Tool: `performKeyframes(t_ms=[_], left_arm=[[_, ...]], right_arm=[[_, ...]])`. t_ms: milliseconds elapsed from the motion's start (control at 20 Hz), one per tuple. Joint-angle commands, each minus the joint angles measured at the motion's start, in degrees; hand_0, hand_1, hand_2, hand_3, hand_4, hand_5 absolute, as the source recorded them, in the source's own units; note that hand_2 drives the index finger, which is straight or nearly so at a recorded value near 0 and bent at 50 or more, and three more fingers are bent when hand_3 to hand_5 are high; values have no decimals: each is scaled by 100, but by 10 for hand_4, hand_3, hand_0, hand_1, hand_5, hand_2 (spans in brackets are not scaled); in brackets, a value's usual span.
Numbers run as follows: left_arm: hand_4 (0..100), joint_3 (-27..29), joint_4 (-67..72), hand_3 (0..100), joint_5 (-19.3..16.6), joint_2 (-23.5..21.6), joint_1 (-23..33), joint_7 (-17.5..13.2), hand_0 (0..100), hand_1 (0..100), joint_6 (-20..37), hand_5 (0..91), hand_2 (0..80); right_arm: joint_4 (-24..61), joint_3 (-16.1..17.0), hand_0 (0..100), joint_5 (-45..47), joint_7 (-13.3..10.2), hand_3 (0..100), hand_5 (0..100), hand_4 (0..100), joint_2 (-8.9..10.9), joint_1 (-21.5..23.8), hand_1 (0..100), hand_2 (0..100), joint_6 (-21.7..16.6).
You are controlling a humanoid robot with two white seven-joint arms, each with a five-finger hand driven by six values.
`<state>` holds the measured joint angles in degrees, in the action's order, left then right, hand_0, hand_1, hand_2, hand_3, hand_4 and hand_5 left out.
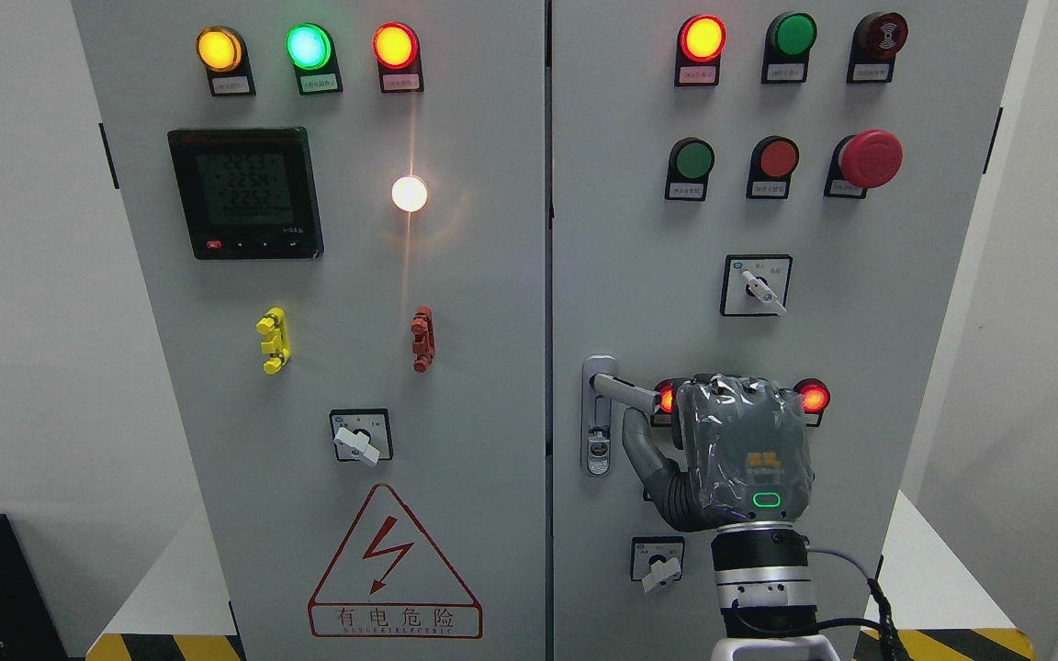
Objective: Release door handle
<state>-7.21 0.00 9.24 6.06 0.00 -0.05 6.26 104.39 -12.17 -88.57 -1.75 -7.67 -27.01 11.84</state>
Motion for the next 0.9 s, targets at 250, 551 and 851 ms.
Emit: performKeyframes(t_ms=[250,551,851], left_arm=[[0,-9,167,0,7,0,-149,5,120,556,-2,0,0],[0,0,167,0,-1,0,-149,5,120,556,-2,0,0],[0,0,167,0,-1,0,-149,5,120,556,-2,0,0]], right_arm=[[3,13,524,-2,-28,1000,1000,1000,2,-6,460,908,2],[3,13,524,-2,-28,1000,1000,1000,2,-6,457,908,2],[3,4,533,15,-28,1000,1000,1000,-6,29,456,908,-7]])
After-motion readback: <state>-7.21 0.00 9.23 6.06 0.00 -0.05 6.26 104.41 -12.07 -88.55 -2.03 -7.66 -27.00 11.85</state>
